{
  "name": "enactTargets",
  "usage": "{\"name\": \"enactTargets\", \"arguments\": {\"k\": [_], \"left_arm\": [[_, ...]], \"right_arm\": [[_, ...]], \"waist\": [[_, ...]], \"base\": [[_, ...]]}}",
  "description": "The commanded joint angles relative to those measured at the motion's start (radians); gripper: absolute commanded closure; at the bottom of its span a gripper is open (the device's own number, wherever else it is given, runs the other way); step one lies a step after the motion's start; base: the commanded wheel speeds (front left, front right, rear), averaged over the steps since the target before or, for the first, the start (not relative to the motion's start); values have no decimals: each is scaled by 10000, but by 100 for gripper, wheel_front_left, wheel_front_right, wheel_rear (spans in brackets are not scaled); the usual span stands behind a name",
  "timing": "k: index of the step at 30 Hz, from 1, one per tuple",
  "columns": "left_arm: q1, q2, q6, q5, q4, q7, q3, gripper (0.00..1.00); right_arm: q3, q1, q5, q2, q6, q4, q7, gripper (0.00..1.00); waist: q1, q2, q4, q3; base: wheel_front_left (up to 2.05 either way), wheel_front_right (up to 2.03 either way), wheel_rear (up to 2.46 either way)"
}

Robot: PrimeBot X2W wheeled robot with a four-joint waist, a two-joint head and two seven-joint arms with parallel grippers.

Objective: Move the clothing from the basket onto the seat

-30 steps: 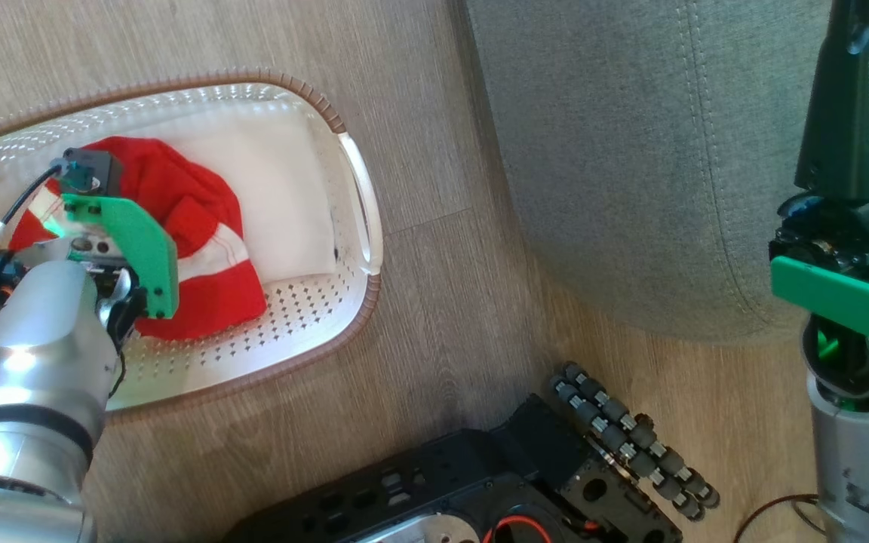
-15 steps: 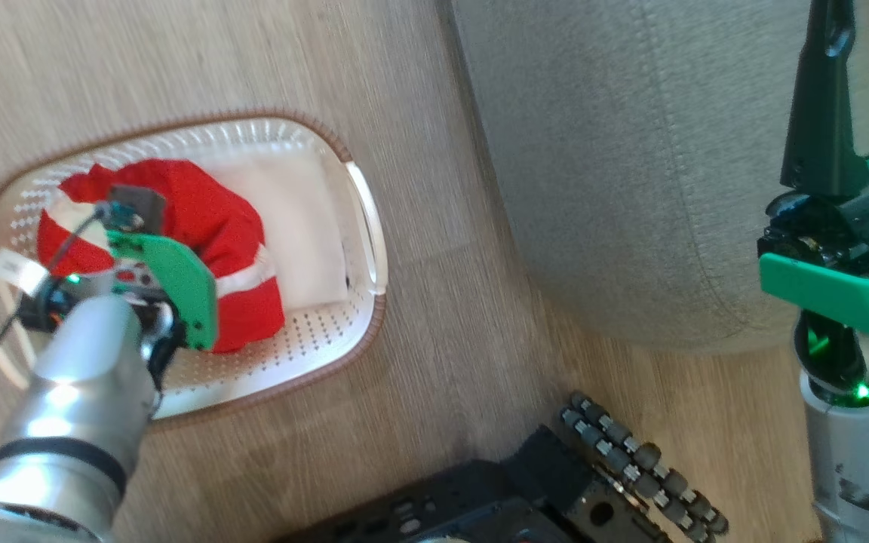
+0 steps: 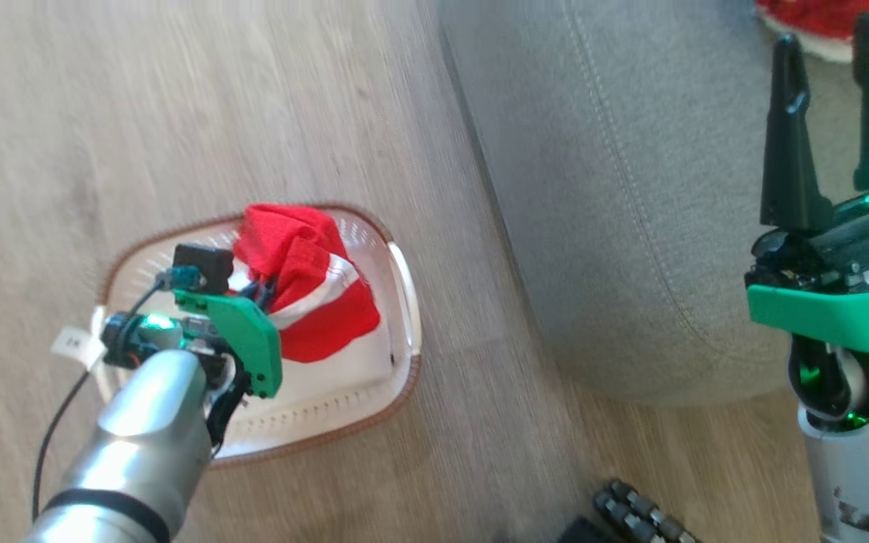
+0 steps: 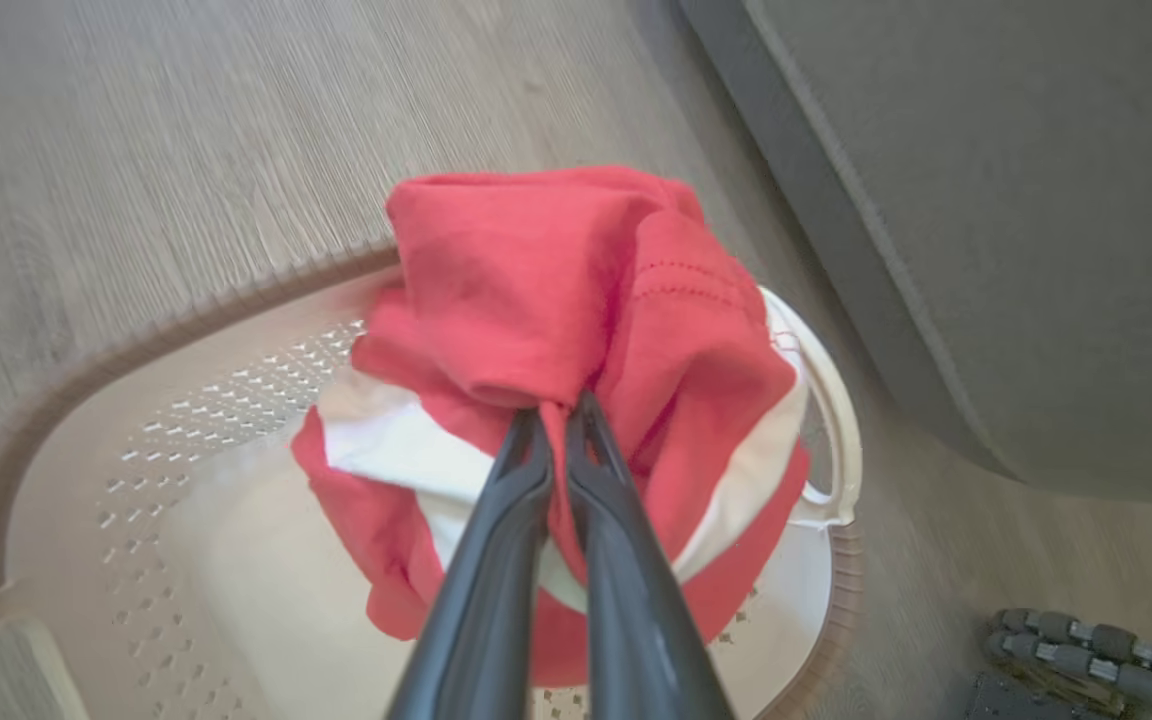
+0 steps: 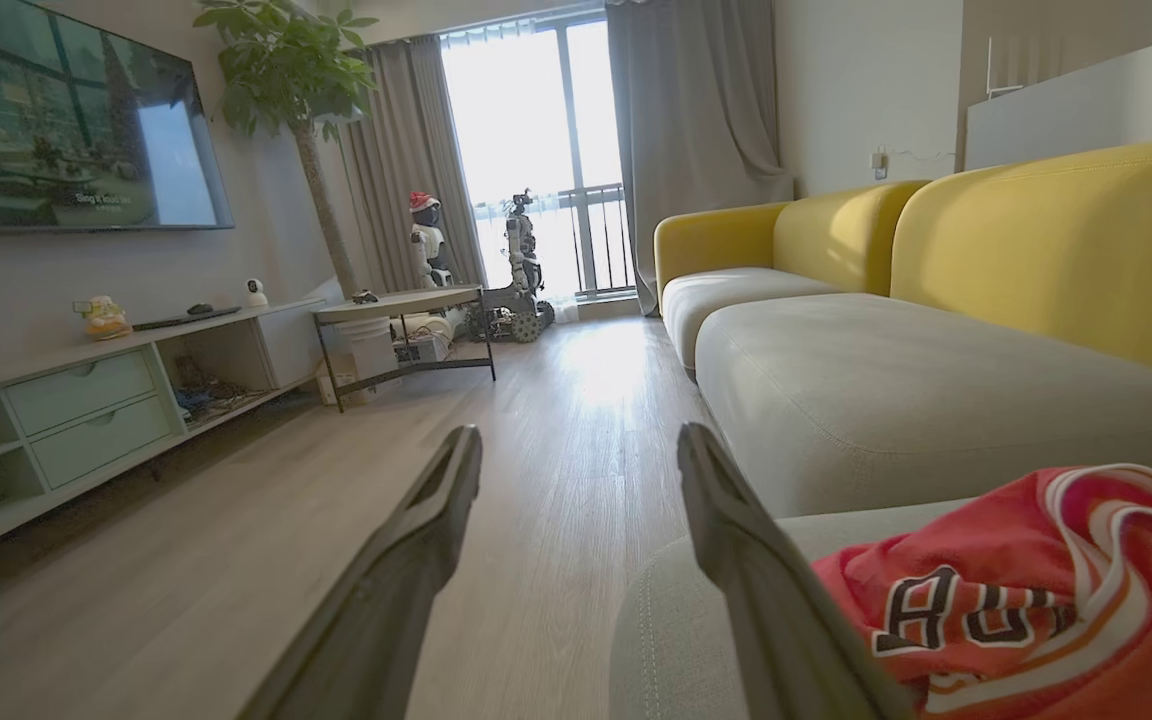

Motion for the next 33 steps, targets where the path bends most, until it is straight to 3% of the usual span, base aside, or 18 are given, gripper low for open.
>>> {"name": "enactTargets", "arguments": {"k": [1,10,21,33], "left_arm": [[167,138,-60,-167,-282,-275,89,100],[638,269,-61,-875,-1367,-1154,-418,100],[634,632,-8,-926,-3517,-1394,-164,100],[872,1419,677,-986,-7021,-987,266,100]], "right_arm": [[144,253,91,-164,-2,-221,-63,0],[393,1034,454,-423,-2,414,-62,0],[829,1797,725,-661,-2,949,46,0],[1531,2308,897,-700,-2,1366,307,0]], "waist": [[0,-1,409,-891],[0,-1,957,-2567],[0,-1,1419,-3915],[0,-1,1512,-4846]], "base": [[0,0,0],[0,0,0],[0,0,0],[0,0,0]]}}
